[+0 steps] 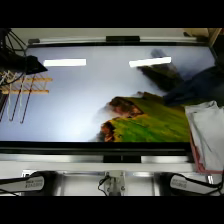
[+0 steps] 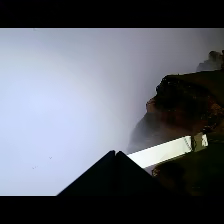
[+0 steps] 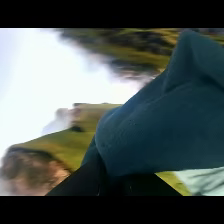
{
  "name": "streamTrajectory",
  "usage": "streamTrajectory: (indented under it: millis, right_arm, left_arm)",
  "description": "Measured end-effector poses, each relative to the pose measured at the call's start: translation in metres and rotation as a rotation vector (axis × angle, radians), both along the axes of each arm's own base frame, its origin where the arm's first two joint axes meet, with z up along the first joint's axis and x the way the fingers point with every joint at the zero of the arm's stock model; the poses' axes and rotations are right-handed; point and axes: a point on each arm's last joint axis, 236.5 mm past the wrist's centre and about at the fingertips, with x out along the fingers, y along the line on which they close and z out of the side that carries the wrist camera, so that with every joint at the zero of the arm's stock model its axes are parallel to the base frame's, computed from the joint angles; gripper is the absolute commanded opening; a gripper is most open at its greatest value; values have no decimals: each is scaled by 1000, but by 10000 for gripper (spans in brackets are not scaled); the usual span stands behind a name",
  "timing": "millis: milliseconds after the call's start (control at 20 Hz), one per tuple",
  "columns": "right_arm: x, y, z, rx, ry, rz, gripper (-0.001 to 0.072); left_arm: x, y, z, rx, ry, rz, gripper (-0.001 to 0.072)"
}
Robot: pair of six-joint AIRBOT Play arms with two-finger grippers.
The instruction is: Fold the shirts.
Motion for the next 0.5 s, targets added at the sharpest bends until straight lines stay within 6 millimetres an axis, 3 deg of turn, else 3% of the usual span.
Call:
streamTrajectory:
  millis: [250,400,500]
  right_arm:
    - [-43,-80,3,-148,63,-172,75]
    - [-90,-116,5,-224,164,-276,76]
    - [-126,-128,0,-225,264,-334,76]
  left_arm:
    - [-4,-9,-1,2,8,-26,30]
    - [-4,-10,-1,3,9,-29,30]
    - [-4,-10,-1,4,7,-32,30]
